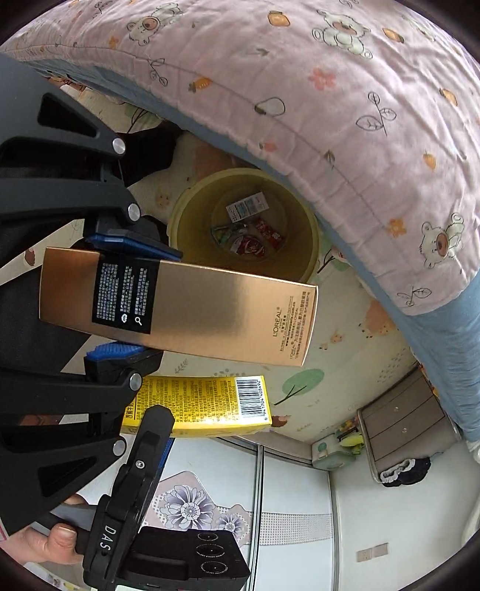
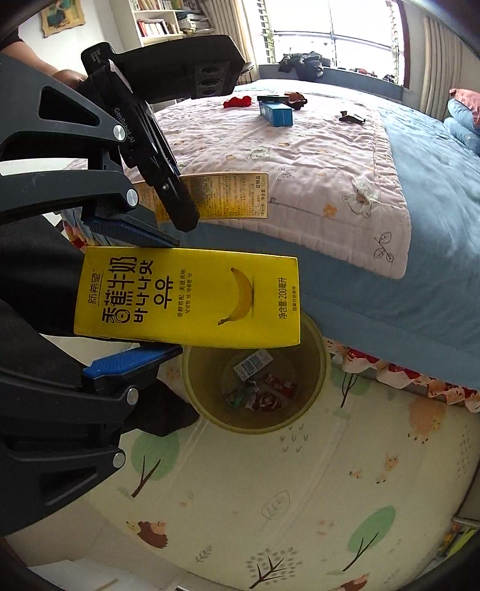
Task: Collect trash
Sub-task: 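Carry both boxes over the yellow bucket and open both grippers to drop them, then move both tools back over the quilt toward the blue box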
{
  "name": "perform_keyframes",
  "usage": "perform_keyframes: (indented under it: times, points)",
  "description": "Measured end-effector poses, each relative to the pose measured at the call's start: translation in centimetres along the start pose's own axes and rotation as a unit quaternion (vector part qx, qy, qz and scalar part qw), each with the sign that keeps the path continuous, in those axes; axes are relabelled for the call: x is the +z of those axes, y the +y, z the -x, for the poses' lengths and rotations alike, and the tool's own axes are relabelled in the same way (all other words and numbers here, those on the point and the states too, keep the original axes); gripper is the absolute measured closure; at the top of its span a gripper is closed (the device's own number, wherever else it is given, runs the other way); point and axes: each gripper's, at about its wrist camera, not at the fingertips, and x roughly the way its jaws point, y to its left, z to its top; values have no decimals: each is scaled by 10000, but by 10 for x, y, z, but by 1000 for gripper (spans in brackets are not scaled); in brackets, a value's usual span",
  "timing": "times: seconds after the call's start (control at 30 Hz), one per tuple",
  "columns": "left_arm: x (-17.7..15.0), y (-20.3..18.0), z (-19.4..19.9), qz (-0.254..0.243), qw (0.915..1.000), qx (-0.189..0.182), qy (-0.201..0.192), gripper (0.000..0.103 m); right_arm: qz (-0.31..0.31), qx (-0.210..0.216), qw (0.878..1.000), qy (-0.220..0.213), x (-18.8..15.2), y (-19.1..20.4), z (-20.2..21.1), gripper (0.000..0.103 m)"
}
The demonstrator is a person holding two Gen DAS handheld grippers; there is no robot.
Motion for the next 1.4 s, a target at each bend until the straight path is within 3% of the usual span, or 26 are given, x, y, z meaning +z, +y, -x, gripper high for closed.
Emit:
perform_keyframes:
  times: [0.23,0.27,0.3,0.33,0.7,0.97,1.23,1.4]
  points:
    - [8,-1,-5,0,10000,-40,23,63,144,-17,9999,42,11,3,-2,52]
    - [9,0,-5,16,10000,-23,43,56,132,-52,9999,64,13,4,-3,51]
    - [11,2,-6,60,10000,25,62,38,108,-79,9999,81,15,3,-4,50]
    - [9,6,-3,91,9999,27,47,33,86,-105,9999,93,17,3,-4,46]
    - [7,33,1,302,9989,337,157,28,-27,-216,9996,179,19,-1,-9,46]
    - [6,35,5,298,9992,239,107,28,-36,-197,9997,126,20,8,-4,46]
    - [11,30,27,211,9996,121,-139,28,157,-151,9997,51,24,38,2,46]
    - [9,46,54,321,9987,78,-387,28,416,-87,9990,103,30,74,-5,46]
